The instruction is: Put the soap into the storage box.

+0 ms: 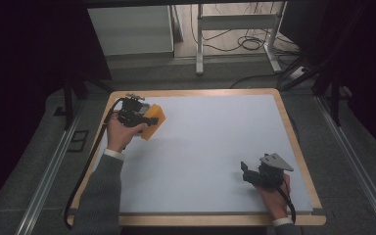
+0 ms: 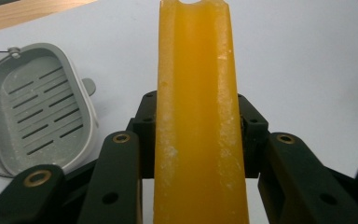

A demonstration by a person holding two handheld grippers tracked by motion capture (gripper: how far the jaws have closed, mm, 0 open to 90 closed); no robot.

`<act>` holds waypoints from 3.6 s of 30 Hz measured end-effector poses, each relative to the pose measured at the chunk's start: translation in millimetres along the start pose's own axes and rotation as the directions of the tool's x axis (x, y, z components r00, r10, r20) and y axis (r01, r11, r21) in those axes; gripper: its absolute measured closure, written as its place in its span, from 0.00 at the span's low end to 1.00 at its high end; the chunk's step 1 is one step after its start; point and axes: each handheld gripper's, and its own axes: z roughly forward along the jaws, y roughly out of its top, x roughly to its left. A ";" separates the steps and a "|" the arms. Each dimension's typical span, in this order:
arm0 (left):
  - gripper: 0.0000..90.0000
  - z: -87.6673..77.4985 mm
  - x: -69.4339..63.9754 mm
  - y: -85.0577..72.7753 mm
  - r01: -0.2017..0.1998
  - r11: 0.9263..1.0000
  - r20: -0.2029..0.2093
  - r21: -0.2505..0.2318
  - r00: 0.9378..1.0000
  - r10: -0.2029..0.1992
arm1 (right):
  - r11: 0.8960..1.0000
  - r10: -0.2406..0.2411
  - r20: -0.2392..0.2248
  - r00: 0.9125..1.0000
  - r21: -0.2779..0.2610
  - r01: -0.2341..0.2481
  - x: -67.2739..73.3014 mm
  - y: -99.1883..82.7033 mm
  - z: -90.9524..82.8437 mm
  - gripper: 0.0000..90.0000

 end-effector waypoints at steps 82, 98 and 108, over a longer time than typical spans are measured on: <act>0.68 40.7 97.8 28.1 0.232 0.972 -0.161 -0.020 0.959 -0.232 | 1.000 -0.001 0.012 1.000 -0.003 0.001 1.0 -0.2 -0.5 0.09; 0.68 56.4 104.8 19.8 0.268 0.963 -0.176 -0.007 0.948 -0.265 | 1.000 -0.001 0.012 1.000 -0.002 0.001 1.1 -0.2 -0.4 0.09; 0.53 50.0 105.4 20.7 0.269 0.960 -0.197 -0.080 0.940 -0.280 | 1.000 -0.003 0.011 1.000 -0.002 0.003 1.3 -0.1 -0.3 0.09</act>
